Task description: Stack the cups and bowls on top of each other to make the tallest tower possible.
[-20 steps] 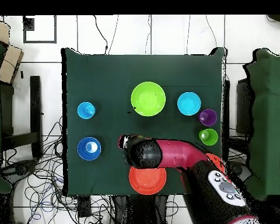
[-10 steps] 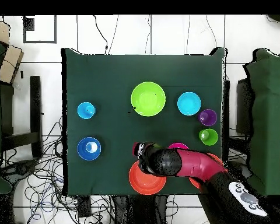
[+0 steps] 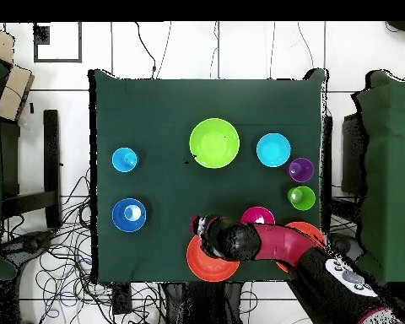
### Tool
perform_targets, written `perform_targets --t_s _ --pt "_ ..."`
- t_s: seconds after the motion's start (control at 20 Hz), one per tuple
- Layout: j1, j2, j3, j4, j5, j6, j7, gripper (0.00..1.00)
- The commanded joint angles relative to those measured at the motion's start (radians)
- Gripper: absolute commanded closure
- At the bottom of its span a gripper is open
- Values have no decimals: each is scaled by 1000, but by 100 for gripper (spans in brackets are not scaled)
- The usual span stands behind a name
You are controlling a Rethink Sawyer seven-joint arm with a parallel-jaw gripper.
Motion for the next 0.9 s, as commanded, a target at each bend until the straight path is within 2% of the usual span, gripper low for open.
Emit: perform_targets --t_s 0.05,0.25,0.35,0.55,0.65,0.8,0.9 --pt "-54 32 73 -37 -57 61 -84 0" --pt "-87 46 81 -27 -84 50 -97 0" --pt "-110 30 99 1 -80 56 -99 0" --pt "-151 -94 182 67 2 131 -83 0" --pt "-143 -118 203 47 34 182 -78 0" --pt "-125 -119 208 5 46 232 -74 0" --pt "-121 -152 212 -16 50 263 -80 0"
